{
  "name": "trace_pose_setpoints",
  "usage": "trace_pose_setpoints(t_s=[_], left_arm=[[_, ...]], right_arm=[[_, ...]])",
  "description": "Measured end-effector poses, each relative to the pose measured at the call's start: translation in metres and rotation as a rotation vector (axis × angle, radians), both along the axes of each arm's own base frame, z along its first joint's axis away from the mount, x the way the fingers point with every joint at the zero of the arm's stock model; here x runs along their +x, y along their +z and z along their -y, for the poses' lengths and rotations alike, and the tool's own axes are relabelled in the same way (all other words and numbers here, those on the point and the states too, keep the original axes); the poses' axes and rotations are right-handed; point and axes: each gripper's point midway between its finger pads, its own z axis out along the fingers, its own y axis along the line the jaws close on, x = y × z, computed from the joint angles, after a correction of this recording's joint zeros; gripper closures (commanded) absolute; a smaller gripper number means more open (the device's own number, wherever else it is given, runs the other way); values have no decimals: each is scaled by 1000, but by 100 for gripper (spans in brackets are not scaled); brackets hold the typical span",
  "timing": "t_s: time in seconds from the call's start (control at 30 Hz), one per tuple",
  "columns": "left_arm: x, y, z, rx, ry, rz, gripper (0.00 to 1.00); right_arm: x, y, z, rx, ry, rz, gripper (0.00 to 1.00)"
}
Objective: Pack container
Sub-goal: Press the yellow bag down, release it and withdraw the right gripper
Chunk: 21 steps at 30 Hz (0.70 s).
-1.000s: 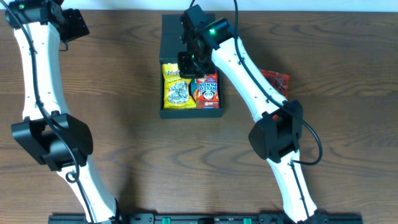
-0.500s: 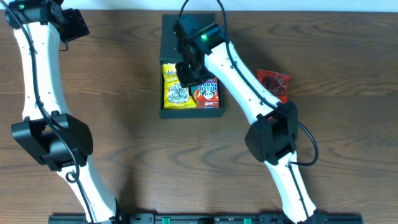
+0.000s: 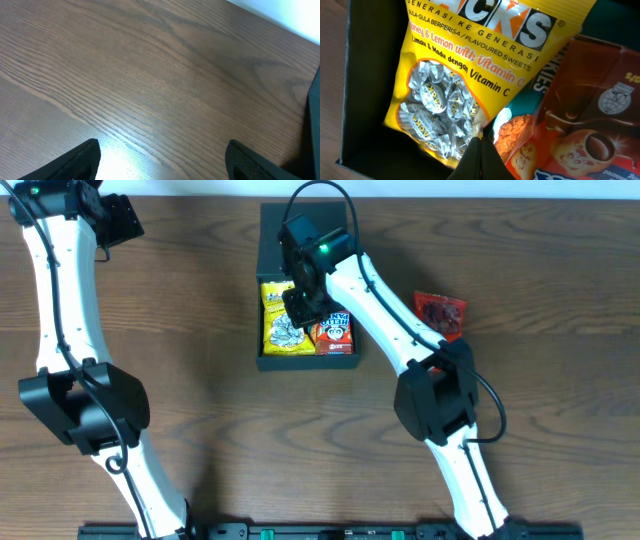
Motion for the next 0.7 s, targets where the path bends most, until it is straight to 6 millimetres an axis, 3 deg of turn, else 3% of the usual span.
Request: trace_pose_setpoints(t_s=[0.7], left_arm=[[0,0,0,0,0,0,19]], right_arm=[[3,1,-14,18,94,56,99]])
